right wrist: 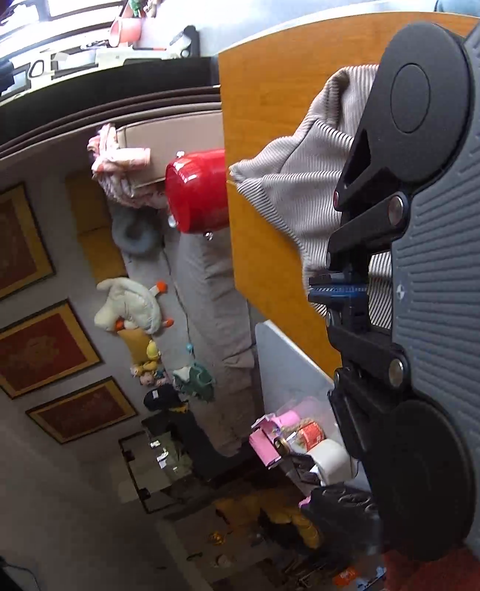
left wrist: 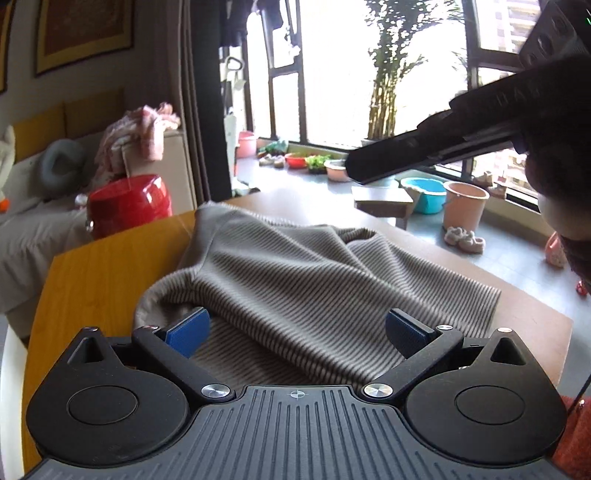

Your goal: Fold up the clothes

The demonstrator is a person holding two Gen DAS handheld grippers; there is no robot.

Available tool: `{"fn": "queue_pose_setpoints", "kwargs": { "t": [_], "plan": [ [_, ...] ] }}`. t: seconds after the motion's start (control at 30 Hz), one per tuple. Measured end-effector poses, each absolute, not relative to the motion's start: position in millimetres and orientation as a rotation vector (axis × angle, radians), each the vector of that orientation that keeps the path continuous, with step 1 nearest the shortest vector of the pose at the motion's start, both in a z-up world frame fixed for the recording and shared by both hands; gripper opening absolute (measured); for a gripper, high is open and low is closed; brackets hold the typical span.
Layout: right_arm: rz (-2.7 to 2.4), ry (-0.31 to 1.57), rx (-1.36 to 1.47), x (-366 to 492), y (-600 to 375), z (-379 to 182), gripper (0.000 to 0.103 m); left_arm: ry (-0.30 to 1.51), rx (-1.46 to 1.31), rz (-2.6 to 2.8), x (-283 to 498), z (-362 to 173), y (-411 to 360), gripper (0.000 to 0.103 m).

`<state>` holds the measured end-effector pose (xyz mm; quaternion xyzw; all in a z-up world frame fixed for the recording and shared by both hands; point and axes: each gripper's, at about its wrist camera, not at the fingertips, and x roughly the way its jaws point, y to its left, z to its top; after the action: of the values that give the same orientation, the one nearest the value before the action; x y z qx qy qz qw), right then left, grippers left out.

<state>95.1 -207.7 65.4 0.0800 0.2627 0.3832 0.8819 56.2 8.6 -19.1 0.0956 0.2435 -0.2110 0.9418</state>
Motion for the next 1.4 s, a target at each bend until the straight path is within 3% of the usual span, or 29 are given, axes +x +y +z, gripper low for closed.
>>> {"fn": "queue_pose_setpoints", "kwargs": {
  "t": [0.17,0.3,0.37,0.43,0.47,0.53,0.57,0.63,0.67,0.9,1.1,1.13,1.17,1.2,1.23,1.33,1.4],
  "plan": [
    [0.663,0.57,-0.003,111.7,-204.4,57.2,0.009,0.522,0.184,-0.455,65.0,-23.1,5.2,0.103],
    [0.613,0.72,0.011,117.4,-219.8,13.8,0.011,0.55,0.164,-0.46,68.2,-28.0,7.9,0.103],
    [0.61,0.789,0.035,110.2,-229.8,-4.9,0.031,0.568,0.143,-0.451,65.5,-31.2,18.8,0.103],
    [0.613,0.84,0.067,99.3,-240.1,-18.0,0.041,0.58,0.128,-0.444,63.2,-33.3,27.4,0.103],
    [0.621,0.864,0.089,93.0,-245.0,-23.6,0.041,0.585,0.122,-0.442,62.1,-34.1,31.0,0.103],
    [0.64,0.9,0.132,82.3,-249.9,-32.9,0.041,0.594,0.111,-0.437,60.1,-35.5,38.1,0.103],
    [0.656,0.905,0.14,77.0,-248.1,-34.9,0.034,0.598,0.105,-0.436,59.2,-36.0,41.0,0.103],
    [0.694,0.88,0.13,67.1,-240.8,-29.8,0.011,0.596,0.109,-0.454,58.5,-34.8,38.6,0.103],
    [0.711,0.847,0.127,64.0,-237.1,-21.1,0.005,0.589,0.123,-0.468,56.7,-33.2,35.6,0.103],
    [0.876,0.592,0.209,83.1,-221.1,62.2,0.004,0.473,0.217,-0.528,49.4,-18.8,11.6,0.103],
    [1.005,0.555,0.159,104.7,-181.6,87.1,0.004,0.383,0.292,-0.439,90.5,-20.1,-12.8,0.101],
    [1.001,0.547,0.141,107.8,-177.9,88.8,0.004,0.384,0.297,-0.427,99.3,-20.9,-12.5,0.081],
    [0.993,0.543,0.128,111.9,-175.5,89.6,0.004,0.402,0.295,-0.416,109.4,-21.7,-10.0,0.047],
    [0.978,0.542,0.124,117.4,-175.4,89.5,0.005,0.428,0.276,-0.41,120.1,-21.7,-4.2,0.037],
    [0.955,0.54,0.124,123.6,-176.5,89.0,0.005,0.445,0.233,-0.399,130.0,-20.2,6.0,0.028],
    [0.81,0.51,0.066,145.2,-178.5,81.7,0.01,0.455,0.072,-0.275,152.8,-11.0,55.4,0.015],
    [0.677,0.484,-0.03,158.9,-173.8,71.7,0.017,0.452,-0.033,-0.175,165.7,-4.5,90.4,0.013]
  ]
}}
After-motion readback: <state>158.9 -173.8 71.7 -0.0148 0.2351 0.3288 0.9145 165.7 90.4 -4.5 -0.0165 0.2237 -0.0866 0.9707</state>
